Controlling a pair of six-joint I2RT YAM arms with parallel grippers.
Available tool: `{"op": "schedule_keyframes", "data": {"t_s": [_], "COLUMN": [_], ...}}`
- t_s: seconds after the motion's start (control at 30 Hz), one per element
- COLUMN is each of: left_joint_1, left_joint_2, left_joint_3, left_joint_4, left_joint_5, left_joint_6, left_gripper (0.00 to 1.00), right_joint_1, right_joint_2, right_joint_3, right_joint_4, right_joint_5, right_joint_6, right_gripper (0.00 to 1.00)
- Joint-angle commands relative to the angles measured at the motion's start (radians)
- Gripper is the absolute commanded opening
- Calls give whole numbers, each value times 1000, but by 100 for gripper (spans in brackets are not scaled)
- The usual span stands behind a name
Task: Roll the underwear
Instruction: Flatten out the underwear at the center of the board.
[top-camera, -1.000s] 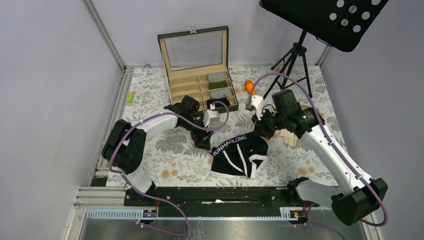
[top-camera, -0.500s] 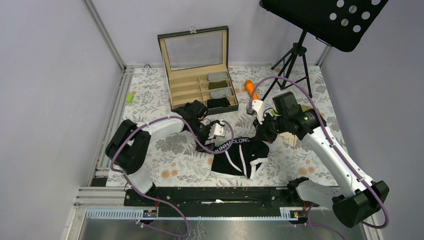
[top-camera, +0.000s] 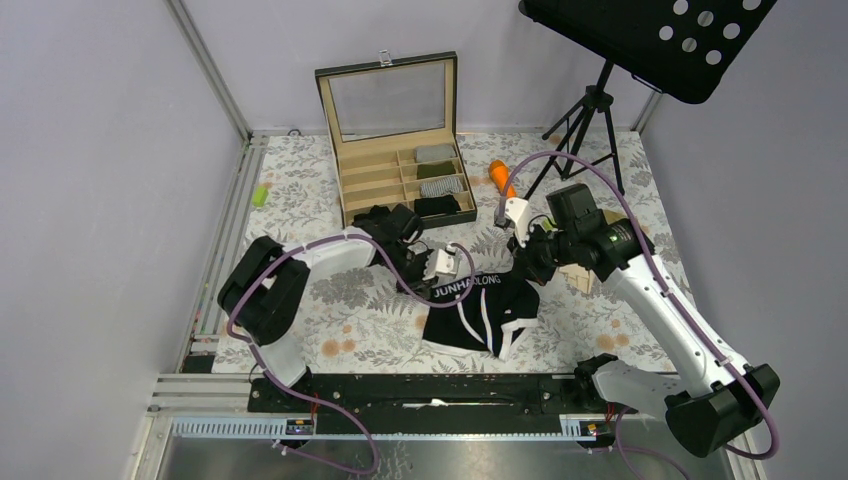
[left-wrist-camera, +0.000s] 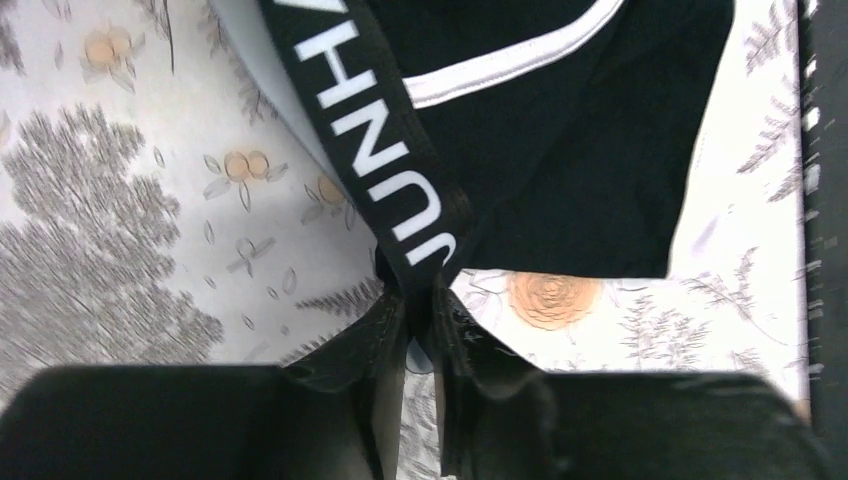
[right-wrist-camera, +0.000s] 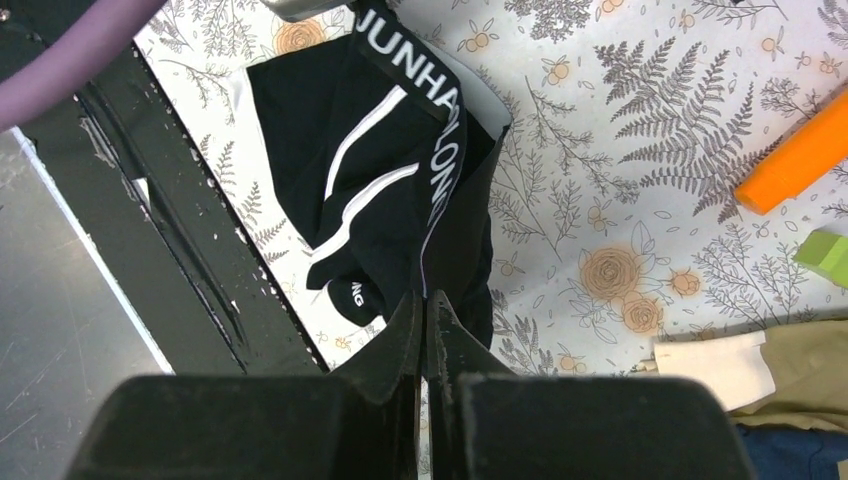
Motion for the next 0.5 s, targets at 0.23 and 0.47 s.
{"op": "schedule_keyframes", "data": {"t_s": [0.23,0.47], "left_joint_1": [226,231], "left_joint_2": [-215,-375], "left_joint_3": [281,274], "left_joint_4": [-368,-707], "left_joint_5": [173,100], "left_joint_6": [-482,-474], "left_gripper": [2,0], "right_joint_1": [-90,-91], "right_joint_2": [94,-33], "right_joint_3": [215,7], "right_joint_4": [266,441], "right_joint_5": [-143,-286], "right_joint_6": [221,278], "right_gripper": [0,0]}}
